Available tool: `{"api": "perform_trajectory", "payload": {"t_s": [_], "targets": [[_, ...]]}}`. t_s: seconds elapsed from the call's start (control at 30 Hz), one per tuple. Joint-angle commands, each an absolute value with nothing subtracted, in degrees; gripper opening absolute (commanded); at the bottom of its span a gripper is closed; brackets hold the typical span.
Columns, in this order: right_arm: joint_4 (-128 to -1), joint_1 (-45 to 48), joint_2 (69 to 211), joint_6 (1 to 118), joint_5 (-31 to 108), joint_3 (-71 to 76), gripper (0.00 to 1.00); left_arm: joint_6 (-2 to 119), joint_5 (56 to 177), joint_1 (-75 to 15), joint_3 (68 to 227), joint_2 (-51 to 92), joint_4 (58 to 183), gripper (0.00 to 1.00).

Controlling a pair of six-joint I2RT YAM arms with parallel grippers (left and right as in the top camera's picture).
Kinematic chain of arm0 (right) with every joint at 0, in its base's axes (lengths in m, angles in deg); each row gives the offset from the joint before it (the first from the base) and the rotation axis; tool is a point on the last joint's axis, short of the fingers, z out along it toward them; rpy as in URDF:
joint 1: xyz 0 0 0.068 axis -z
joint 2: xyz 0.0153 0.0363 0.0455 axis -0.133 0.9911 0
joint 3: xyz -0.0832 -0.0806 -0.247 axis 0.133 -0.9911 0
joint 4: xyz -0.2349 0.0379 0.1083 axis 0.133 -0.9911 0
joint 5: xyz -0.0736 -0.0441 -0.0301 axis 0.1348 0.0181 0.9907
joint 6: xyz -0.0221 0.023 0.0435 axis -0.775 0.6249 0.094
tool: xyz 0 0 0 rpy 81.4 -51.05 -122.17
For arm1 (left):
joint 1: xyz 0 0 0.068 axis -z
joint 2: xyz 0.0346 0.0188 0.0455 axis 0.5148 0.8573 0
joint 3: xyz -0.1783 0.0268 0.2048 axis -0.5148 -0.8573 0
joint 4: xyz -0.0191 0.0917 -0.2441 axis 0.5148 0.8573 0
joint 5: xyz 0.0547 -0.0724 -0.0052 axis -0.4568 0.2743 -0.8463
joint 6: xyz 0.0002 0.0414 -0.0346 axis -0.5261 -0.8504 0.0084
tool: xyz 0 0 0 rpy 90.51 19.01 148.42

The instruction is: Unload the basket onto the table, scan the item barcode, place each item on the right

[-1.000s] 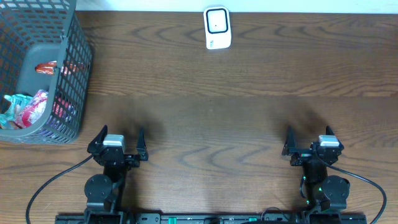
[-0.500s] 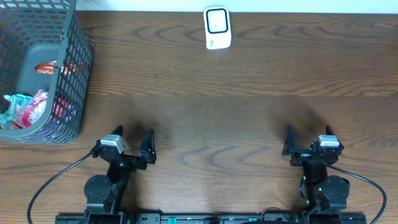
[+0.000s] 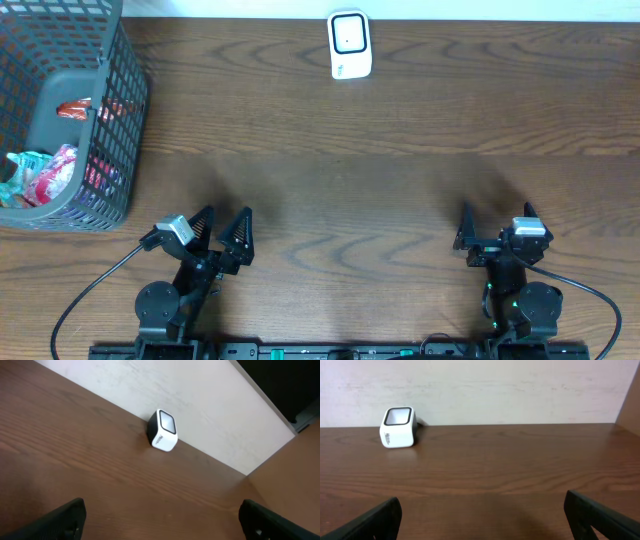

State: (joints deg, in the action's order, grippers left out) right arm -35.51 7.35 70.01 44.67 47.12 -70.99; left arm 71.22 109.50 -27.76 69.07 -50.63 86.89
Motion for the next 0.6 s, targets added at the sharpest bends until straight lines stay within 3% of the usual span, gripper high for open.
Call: {"api": "perform_trajectory", "payload": {"t_s": [0.0, 0.23, 0.57], "targets": [[-35.65, 6.8, 69.71, 44.46, 46.79, -71.17, 0.99, 71.68, 111.17, -27.89, 67.96, -50.63, 85.43, 0.98], [-35.65, 6.8, 69.71, 44.46, 46.79, -71.17, 0.99, 63.75, 109.99, -27.91, 71.19, -50.63, 77.8, 0.98], [-35.65, 6.8, 69.71, 44.46, 46.79, -71.17, 0.99, 62.43, 104.96, -27.89, 79.98, -47.46, 77.88, 0.98]]}}
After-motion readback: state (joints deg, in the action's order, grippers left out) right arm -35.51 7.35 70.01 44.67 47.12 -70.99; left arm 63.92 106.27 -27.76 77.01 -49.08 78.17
